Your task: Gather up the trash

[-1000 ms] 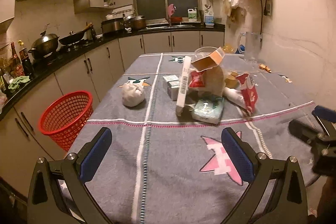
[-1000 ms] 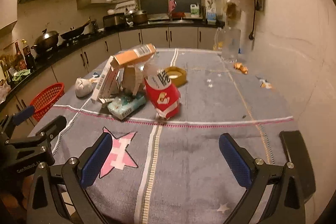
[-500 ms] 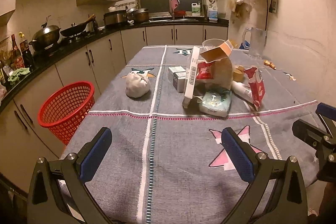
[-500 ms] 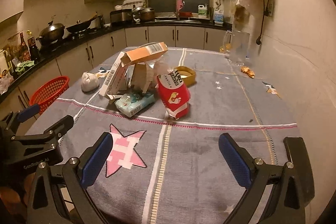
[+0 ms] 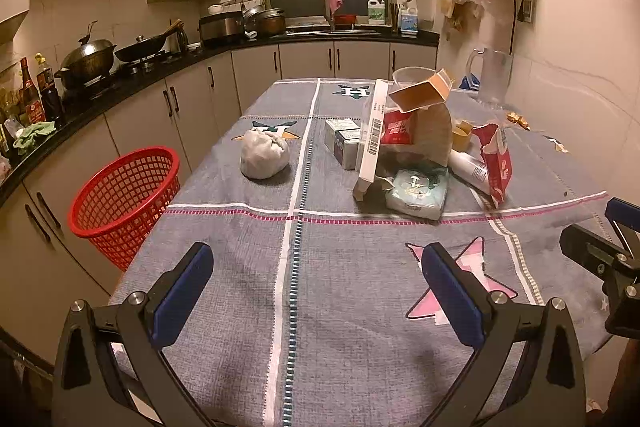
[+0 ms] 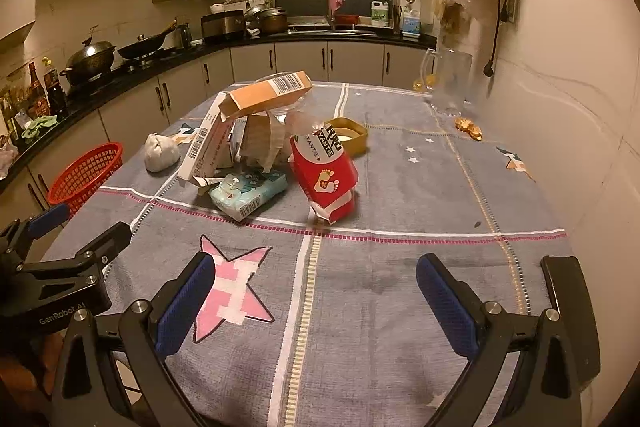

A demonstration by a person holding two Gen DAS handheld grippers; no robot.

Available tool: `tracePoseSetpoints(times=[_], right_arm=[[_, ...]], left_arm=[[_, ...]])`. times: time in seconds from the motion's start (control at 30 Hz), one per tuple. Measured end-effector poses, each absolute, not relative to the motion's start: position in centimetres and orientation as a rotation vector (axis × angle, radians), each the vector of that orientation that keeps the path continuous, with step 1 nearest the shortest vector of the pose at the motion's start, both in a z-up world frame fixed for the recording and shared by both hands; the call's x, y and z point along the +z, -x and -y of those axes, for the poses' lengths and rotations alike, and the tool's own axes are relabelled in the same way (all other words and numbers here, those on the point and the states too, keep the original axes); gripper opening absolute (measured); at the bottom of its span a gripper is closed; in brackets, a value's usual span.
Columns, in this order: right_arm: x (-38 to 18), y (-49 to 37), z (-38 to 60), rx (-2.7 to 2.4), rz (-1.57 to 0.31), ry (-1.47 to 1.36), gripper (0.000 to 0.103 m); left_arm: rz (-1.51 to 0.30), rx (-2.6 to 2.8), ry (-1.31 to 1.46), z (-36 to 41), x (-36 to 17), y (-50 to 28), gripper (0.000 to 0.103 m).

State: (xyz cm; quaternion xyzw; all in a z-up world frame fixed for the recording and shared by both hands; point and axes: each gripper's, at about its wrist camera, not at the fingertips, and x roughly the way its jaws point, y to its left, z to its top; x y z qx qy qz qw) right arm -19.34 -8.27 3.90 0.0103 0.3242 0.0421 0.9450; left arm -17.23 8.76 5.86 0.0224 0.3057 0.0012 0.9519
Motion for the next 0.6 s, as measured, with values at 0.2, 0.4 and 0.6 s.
tracePoseSetpoints(times=[0.2,0.4,0.6], right_arm=[[3.64,19.17,8.07,0.094,-0.671,-0.013,0.102],[3.52,19.17,8.05,0.095,-0.674,-0.014,0.102],[3.31,18.94,8.14,0.096,-0.684,-0.017,0.102]], left_arm=[[-0.629,0.002,-0.051,-8.71,5.49,17.1,0.103],[-0.633,0.003,-0.05,-8.81,5.33,17.05,0.103],[-0.635,0.009,-0.055,-8.8,5.12,16.95,0.103]])
